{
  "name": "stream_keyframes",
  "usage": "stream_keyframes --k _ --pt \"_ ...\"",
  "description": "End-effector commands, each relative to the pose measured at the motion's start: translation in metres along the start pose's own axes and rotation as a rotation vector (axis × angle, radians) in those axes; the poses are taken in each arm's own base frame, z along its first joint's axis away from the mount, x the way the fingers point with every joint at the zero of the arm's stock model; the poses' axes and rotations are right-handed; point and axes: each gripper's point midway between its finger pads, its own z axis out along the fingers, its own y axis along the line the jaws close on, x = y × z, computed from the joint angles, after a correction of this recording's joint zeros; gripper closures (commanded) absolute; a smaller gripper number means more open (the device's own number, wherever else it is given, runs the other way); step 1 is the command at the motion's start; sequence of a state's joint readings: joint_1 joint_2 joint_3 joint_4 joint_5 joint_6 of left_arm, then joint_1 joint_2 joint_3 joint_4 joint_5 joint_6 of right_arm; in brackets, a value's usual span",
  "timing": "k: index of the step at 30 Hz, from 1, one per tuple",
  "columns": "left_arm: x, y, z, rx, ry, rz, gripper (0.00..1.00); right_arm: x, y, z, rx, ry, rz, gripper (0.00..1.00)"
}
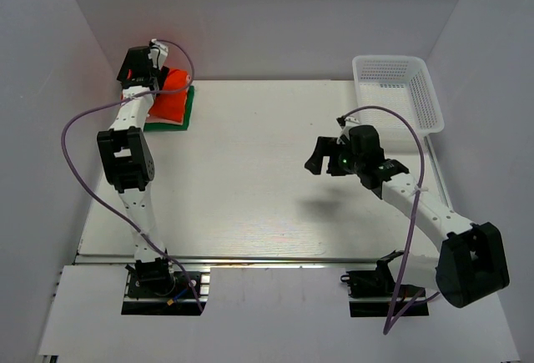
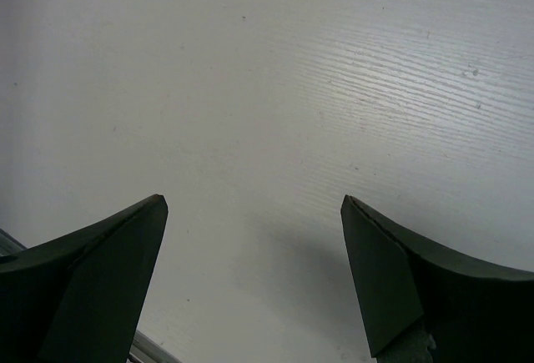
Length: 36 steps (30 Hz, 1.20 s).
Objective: Fold and stack the t-shirts
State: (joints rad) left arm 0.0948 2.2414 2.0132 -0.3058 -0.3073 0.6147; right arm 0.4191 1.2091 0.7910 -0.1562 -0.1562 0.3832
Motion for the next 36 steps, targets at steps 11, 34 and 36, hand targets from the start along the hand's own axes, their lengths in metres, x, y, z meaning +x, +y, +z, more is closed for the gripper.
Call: stream_keyframes --k 11,34,36 --pt "-0.031 0.032 -0.02 -0.052 -0.075 -0.139 0.0 -0.023 0.014 0.008 -0.062 -0.042 -0.01 0.1" --pt "-0.087 -0.134 -0.195 0.772 -0.294 -0.629 0.0 0.001 0.018 -0.012 -0.119 -0.088 0.029 0.1" --pt "-0.07 -0.17 -0.24 0.847 -0.257 -0.632 0.0 0.012 0.017 -0.017 -0.127 -0.086 0.032 0.1"
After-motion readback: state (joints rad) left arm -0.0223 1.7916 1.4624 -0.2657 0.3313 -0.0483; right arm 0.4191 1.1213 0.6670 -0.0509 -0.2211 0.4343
